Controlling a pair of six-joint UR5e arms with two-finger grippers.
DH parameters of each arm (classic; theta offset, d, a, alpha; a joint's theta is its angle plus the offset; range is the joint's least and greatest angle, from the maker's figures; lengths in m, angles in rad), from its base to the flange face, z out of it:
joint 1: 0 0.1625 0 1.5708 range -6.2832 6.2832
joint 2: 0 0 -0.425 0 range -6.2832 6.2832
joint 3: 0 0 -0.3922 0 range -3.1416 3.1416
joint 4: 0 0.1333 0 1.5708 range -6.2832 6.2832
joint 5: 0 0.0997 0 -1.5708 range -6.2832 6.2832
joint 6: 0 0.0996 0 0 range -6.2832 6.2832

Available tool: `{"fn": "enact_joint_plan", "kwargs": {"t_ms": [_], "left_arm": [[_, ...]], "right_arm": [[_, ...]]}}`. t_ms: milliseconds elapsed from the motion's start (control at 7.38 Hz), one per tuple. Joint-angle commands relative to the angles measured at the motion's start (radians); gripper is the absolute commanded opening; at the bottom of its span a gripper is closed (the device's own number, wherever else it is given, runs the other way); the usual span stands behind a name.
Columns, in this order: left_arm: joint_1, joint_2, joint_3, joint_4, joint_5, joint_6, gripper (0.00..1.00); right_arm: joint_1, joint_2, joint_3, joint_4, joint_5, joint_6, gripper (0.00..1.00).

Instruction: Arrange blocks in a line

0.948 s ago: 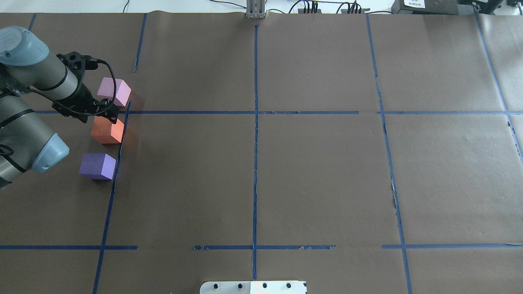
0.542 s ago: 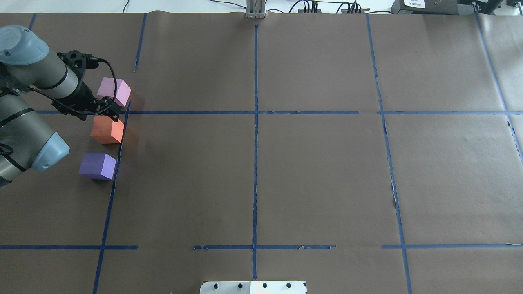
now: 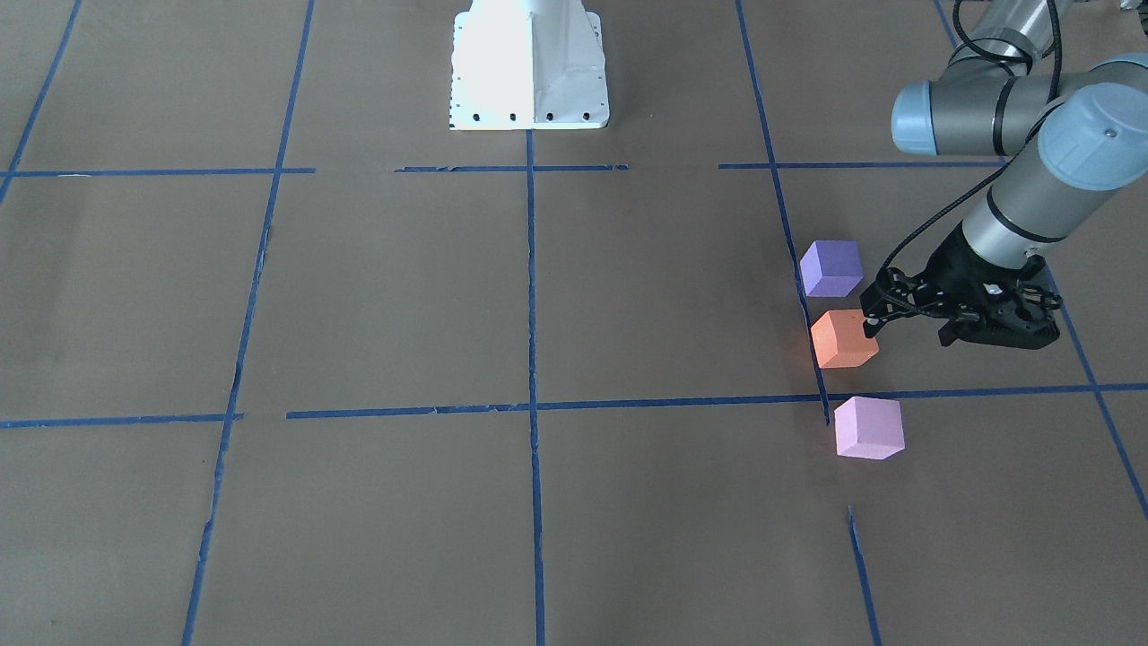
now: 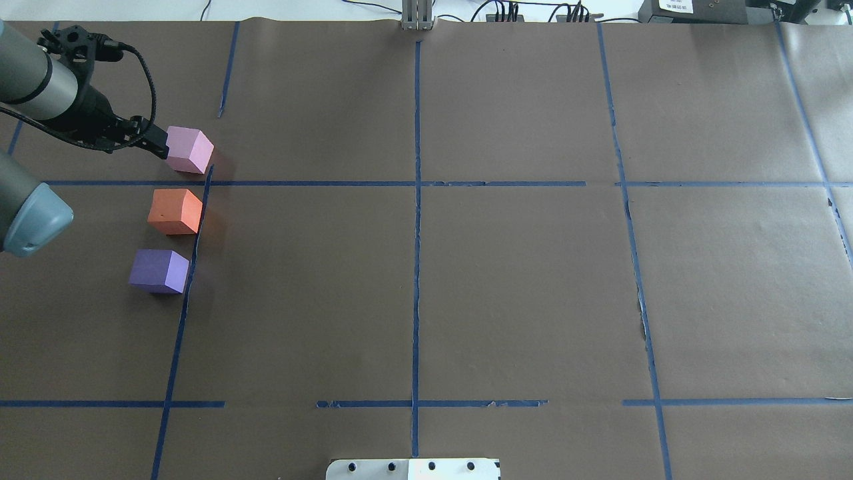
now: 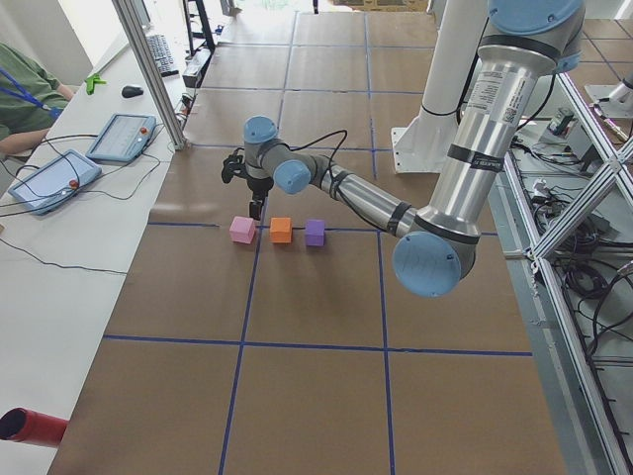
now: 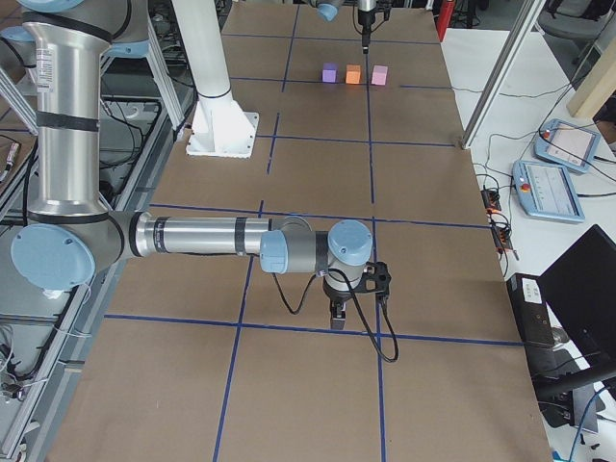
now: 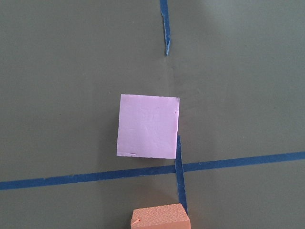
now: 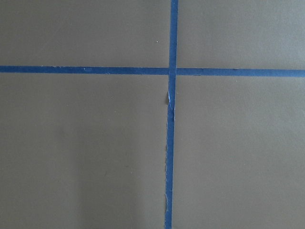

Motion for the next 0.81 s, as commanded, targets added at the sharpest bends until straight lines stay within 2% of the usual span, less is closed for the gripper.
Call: {"fn": "enact_joint_plan", "kwargs": {"t_ms": [0, 135, 271, 406, 677], "left_arm": [[-0.144, 0.097, -0.021, 0.013, -0.005, 0.270, 1.00], [-0.262, 0.180, -0.018, 0.016, -0.013, 0.415, 1.00], [-0.332, 0.255, -0.009, 0.018, -0.057, 0.520, 1.00], [-0.393, 0.321, 0.007, 0.018, -0.138, 0.607, 1.00], [-0.464, 0.329, 0.031, 0.193, -0.148, 0.705, 1.00]], "right_arm": [[-0.002, 0.000, 0.000, -0.002, 0.000, 0.000, 1.00], [0.000, 0.000, 0.000, 0.000, 0.000, 0.000, 1.00], [0.000, 0.000, 0.000, 0.000, -0.001, 0.000, 1.00], [0.000, 0.000, 0.000, 0.000, 0.000, 0.000, 1.00], [0.000, 0.000, 0.000, 0.000, 0.000, 0.000, 1.00]]}}
